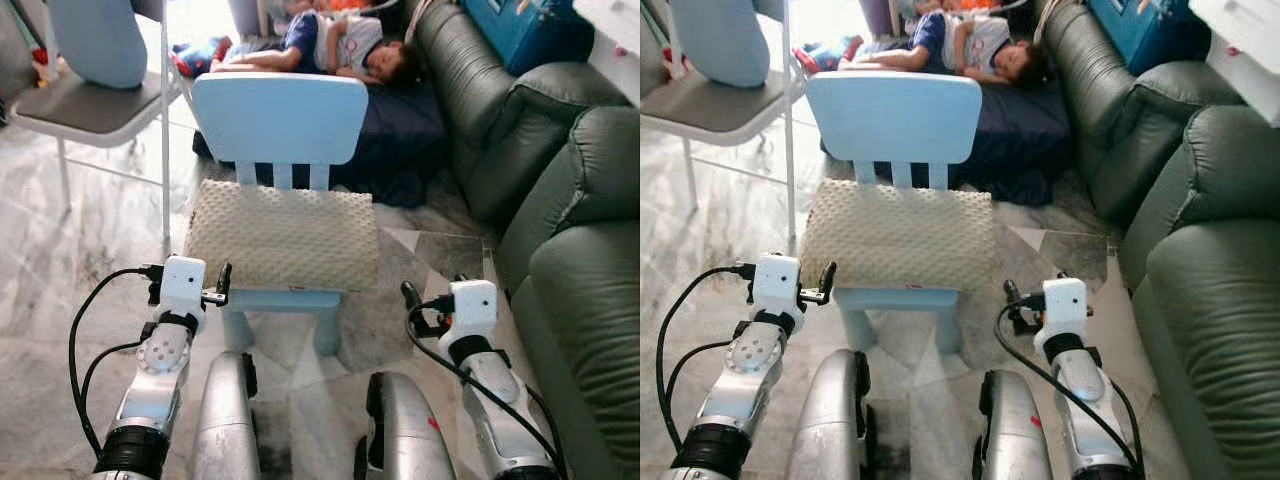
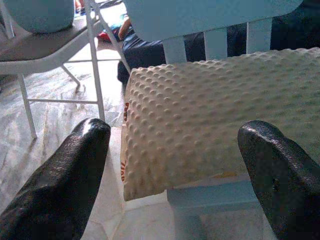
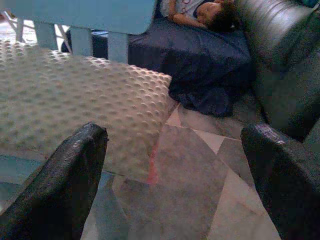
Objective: Move the pillow to the sofa
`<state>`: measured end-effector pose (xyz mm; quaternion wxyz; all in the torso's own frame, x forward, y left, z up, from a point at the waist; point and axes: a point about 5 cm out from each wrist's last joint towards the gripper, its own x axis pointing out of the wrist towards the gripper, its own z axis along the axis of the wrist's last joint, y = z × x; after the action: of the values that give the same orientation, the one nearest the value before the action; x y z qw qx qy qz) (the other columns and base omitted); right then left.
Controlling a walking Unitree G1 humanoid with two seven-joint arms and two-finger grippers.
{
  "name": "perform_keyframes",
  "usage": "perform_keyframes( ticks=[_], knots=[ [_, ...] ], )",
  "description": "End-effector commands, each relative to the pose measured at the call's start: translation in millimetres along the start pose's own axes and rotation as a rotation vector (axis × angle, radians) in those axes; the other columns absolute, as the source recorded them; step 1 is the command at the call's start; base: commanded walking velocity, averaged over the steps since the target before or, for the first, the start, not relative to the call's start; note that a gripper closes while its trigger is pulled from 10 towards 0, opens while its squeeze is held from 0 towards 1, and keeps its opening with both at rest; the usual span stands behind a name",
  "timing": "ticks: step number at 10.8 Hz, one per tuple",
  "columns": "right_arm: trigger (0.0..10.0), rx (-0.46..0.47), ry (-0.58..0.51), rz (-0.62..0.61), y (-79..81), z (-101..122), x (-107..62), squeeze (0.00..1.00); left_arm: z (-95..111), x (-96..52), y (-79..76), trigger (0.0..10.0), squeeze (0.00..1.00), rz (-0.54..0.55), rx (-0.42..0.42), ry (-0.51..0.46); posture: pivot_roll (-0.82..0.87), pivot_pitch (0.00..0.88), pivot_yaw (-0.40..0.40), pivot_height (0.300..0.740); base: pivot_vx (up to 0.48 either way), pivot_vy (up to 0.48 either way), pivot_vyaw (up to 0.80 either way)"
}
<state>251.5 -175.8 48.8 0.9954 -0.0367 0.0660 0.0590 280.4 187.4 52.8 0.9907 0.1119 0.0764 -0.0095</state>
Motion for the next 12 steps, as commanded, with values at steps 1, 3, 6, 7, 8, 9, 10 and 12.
perform_keyframes(
  ticks=[1, 3, 6, 7, 8, 9, 10, 12],
  knots=[
    [10.0, -0.010, -0.024, 0.009, 0.2, 5.8, 0.7, 0.00, -0.7, -0.3, 2.3, 10.0, 0.00, 0.011, 0.009, 0.002, -0.05, 0.150, -0.020, 0.613, 0.326, 0.000, 0.00],
    [10.0, -0.013, -0.022, 0.009, -1.3, 5.5, 0.5, 0.00, -0.9, 0.1, 0.8, 10.0, 0.00, 0.010, 0.003, 0.003, -0.05, 0.149, -0.021, 0.613, 0.349, 0.000, 0.00],
    [10.0, -0.013, -0.022, 0.015, -0.3, 5.6, 1.2, 0.00, -1.6, 0.4, -0.8, 10.0, 0.00, 0.005, 0.000, 0.007, -0.05, 0.148, -0.023, 0.613, 0.346, 0.256, 0.00],
    [10.0, -0.012, -0.022, 0.016, -0.3, 5.7, 1.6, 0.00, -0.6, 0.9, -1.3, 10.0, 0.00, -0.003, 0.009, -0.002, -0.05, 0.147, -0.023, 0.613, 0.382, 0.259, 0.00],
    [10.0, -0.012, -0.022, 0.015, -0.5, 5.8, 2.1, 0.00, -1.7, 1.2, -1.3, 10.0, 0.00, -0.001, 0.000, 0.010, -0.05, 0.146, -0.023, 0.613, 0.364, 0.000, 0.00],
    [10.0, -0.013, -0.021, 0.016, -0.5, 5.8, 2.1, 0.00, -2.1, 1.4, -1.3, 10.0, 0.00, 0.000, -0.003, 0.014, -0.05, 0.146, -0.023, 0.613, 0.300, 0.289, 0.00],
    [10.0, -0.016, -0.019, 0.016, -0.5, 5.6, 2.1, 0.00, -2.1, 1.4, -1.0, 10.0, 0.00, 0.002, -0.002, 0.013, -0.05, 0.145, -0.023, 0.613, 0.292, 0.352, 0.00],
    [10.0, -0.018, -0.015, 0.017, -0.4, 4.7, 2.1, 0.00, 0.7, 1.4, -2.5, 10.0, 0.00, -0.003, 0.001, -0.010, -0.04, 0.145, -0.024, 0.613, 0.000, 0.000, 0.00]
  ],
)
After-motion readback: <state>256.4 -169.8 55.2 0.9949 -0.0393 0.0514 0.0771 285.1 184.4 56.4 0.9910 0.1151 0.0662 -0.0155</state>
